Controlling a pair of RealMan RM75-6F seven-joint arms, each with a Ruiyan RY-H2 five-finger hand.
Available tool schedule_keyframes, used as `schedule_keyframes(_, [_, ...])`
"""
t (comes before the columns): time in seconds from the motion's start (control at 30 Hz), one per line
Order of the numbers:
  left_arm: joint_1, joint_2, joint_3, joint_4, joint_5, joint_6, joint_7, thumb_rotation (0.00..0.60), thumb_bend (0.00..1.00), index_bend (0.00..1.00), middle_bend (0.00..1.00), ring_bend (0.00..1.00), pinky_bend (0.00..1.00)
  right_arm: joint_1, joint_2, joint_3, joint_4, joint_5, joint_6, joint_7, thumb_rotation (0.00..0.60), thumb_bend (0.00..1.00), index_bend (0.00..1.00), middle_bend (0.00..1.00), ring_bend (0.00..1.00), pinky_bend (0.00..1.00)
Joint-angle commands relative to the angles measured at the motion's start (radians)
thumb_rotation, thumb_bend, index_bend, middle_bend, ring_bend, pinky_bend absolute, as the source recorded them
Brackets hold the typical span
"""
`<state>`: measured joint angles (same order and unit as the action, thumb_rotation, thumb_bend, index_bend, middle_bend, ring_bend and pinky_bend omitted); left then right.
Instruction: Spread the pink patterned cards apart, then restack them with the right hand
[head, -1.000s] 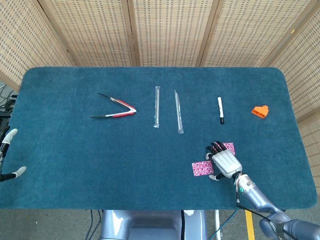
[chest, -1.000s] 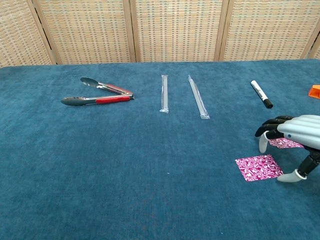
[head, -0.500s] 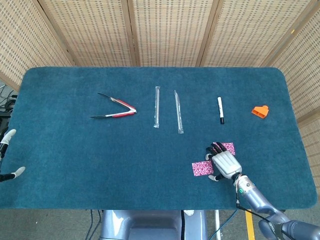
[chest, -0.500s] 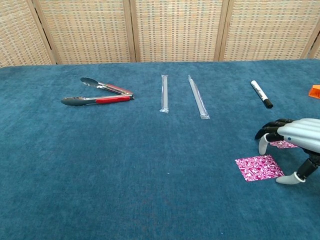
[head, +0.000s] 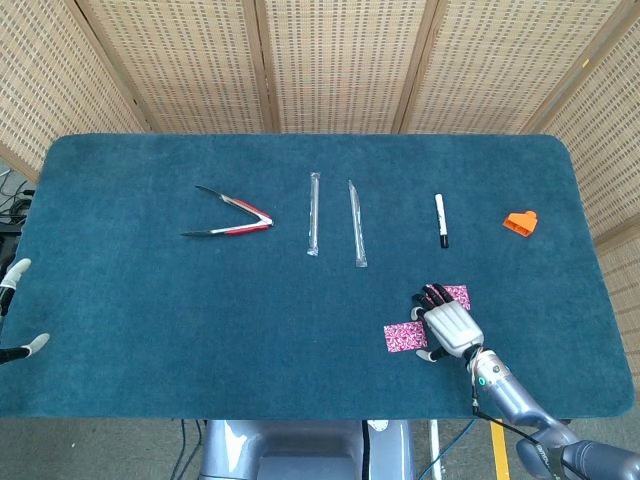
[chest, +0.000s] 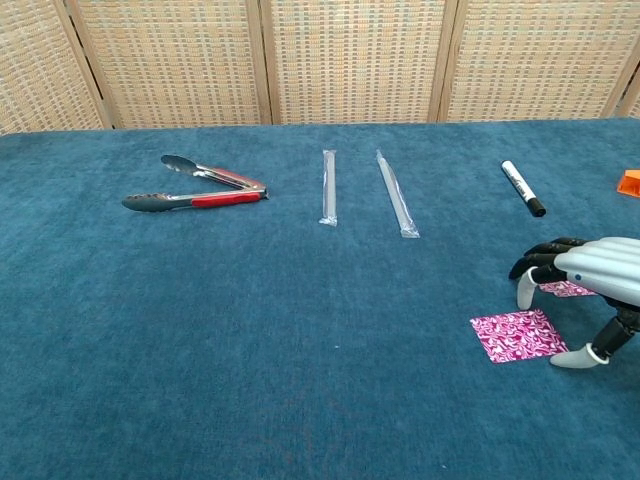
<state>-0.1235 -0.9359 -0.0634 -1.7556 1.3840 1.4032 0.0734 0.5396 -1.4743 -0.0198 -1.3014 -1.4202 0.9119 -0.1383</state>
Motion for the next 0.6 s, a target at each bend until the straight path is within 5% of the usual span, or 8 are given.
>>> schedule_keyframes(0.03, [0.001,-0.001,0.000,0.001,-0.002,-0.001,0.000,0.580,0.06,0.04,0.00,0.00,0.00,-0.001,0.000,0.000,0.001,0.002,-0.002,0.003,0.600,0.26,0.35,0.15,0.00,0.00])
schedule_keyframes(0.6, [0.005,-0.003,0.002,0.007,-0.005,0.001,-0.005,0.578,0.06,0.04,0.00,0.00,0.00,-0.004,-0.006,0.000,0.012,0.001,-0.005,0.018,0.600,0.31,0.39,0.18,0.00,0.00])
